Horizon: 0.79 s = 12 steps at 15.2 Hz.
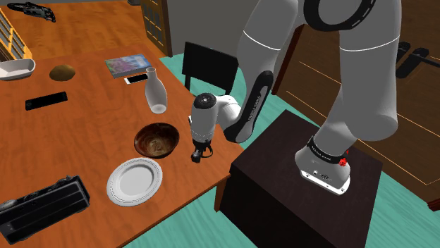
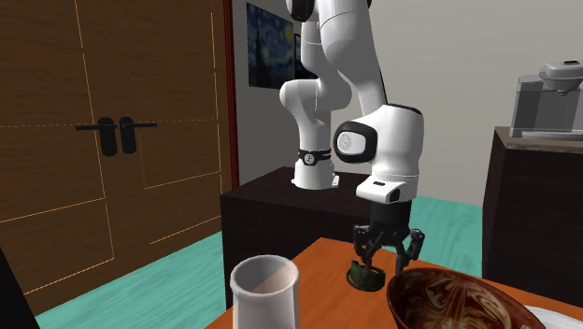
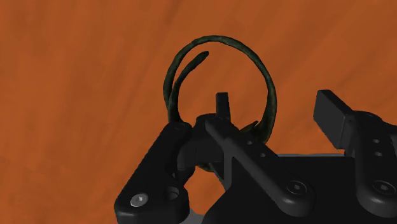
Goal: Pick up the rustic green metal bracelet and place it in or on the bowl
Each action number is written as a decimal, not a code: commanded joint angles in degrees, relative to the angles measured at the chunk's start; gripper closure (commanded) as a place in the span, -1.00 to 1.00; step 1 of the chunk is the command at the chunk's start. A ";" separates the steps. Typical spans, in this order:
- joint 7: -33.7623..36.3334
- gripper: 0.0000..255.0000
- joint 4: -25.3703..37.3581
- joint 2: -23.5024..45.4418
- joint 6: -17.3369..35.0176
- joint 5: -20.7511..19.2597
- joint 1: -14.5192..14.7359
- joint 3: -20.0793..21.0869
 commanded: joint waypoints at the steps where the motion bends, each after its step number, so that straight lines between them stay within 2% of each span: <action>1: 0.00 1.00 0.00 0.00 0.00 0.00 0.00 0.00; 9: 0.01 1.00 0.01 0.01 0.01 -0.01 0.01 -0.01; 12: -1.63 1.00 -1.11 -2.55 -1.64 1.74 -1.73 2.08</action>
